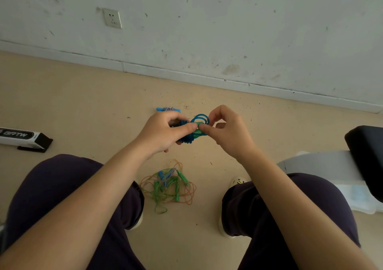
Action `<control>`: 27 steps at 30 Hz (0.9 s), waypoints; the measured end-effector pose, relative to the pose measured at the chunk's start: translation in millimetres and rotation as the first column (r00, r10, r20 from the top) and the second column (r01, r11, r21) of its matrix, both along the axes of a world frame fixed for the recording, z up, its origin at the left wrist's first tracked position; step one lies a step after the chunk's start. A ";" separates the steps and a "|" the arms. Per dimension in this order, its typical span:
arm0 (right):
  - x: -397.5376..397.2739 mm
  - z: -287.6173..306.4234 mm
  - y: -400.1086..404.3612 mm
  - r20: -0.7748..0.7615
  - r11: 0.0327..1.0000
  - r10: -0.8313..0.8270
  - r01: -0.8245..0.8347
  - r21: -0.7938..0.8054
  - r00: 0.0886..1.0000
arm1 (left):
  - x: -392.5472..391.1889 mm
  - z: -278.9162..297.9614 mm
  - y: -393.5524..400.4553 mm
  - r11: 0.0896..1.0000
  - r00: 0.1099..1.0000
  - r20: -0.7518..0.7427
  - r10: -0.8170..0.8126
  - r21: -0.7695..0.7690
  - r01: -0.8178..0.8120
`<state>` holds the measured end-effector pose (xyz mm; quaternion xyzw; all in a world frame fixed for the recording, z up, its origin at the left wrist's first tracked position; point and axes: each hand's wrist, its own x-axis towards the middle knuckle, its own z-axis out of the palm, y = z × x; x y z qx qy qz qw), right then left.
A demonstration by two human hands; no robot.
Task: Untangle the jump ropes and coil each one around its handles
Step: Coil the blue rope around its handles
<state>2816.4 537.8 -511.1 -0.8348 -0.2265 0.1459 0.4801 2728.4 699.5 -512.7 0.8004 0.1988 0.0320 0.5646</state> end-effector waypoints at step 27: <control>5.7 13.8 -13.4 -0.605 0.902 0.268 0.026 0.431 0.749 | -2.0 5.6 5.5 0.973 0.993 0.112 -0.028 -0.225 0.053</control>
